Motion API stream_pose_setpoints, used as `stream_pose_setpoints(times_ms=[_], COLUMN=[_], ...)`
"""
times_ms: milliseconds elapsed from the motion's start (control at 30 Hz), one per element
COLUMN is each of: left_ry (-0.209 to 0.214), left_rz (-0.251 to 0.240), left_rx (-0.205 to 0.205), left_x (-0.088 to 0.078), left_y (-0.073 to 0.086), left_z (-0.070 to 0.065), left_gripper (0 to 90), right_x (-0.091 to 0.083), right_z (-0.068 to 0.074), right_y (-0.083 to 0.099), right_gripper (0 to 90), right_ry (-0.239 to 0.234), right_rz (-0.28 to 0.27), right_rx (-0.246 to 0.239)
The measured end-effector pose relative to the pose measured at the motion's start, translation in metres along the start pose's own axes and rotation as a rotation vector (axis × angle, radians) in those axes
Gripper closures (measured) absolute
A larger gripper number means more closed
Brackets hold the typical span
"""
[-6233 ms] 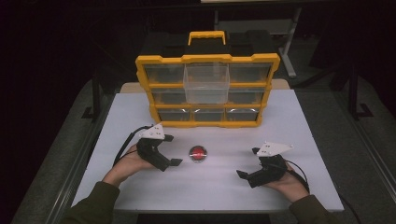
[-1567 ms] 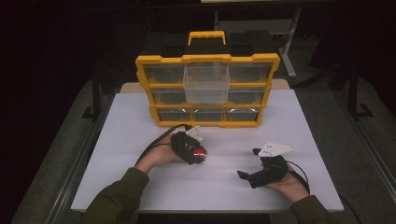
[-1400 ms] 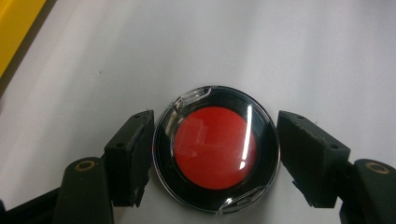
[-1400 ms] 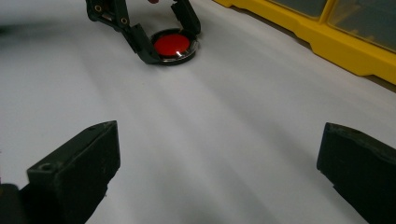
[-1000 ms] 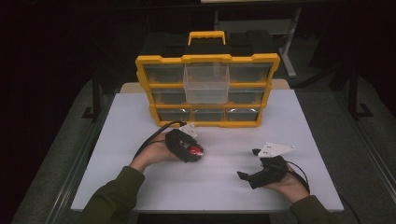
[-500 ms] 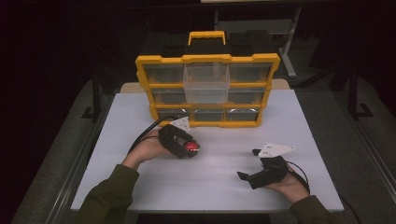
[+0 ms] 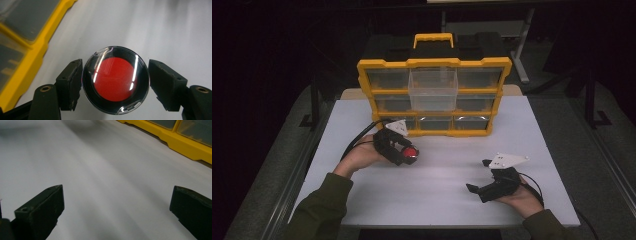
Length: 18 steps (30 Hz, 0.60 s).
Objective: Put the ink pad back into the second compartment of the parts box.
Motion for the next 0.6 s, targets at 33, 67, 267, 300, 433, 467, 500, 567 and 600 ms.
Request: stream_pose_setpoints(times_ms=[33, 67, 267, 300, 433, 467, 500, 567, 600], left_ry=[-0.003, -0.006, -0.008, -0.010, -0.019, -0.024, -0.027, -0.036, -0.040], left_rz=[-0.007, -0.015, -0.031, -0.029, -0.031, -0.028, -0.026, -0.025, -0.027], left_rx=[-0.003, -0.002, -0.014, -0.009, -0.012, -0.010, -0.007, -0.002, -0.004], left_x=[-0.004, -0.009, -0.025, -0.027, -0.037, -0.039, -0.042, -0.047, -0.050], left_y=[-0.001, -0.003, -0.008, -0.009, -0.013, -0.014, -0.015, -0.018, -0.019], left_z=[0.001, 0.002, 0.004, 0.005, 0.006, 0.007, 0.007, 0.008, 0.008], left_gripper=[30.1, 30.1, 30.1, 30.1, 30.2, 30.2, 30.2, 30.1, 30.1], right_x=[0.000, 0.000, 0.000, 0.000, 0.000, 0.000, 0.000, 0.000, 0.000], right_z=[0.000, 0.000, 0.000, 0.000, 0.001, 0.001, 0.001, 0.001, 0.001], right_y=[0.000, 0.000, 0.000, 0.000, 0.000, 0.000, 0.000, 0.000, 0.000], right_gripper=[0.0, 0.0, 0.0, 0.0, 0.0, 0.0, 0.0, 0.0, 0.0], right_ry=[0.000, -0.001, -0.001, -0.001, -0.001, 0.000, 0.000, 0.000, 0.000], right_rz=[0.001, 0.000, -0.002, -0.002, -0.001, -0.002, -0.002, -0.002, -0.002], right_rx=[0.000, -0.003, -0.001, -0.001, 0.001, 0.002, 0.001, 0.001, 0.001])
Point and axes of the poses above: each handheld gripper's, and its own axes: x roughly forward along the jaws, y roughly out of its underside, z roughly to its left, the point moved 7 cm from there along x, roughly forward along the jaws, and after that the axes turned 1 degree about -x, right-handed, at the moved point
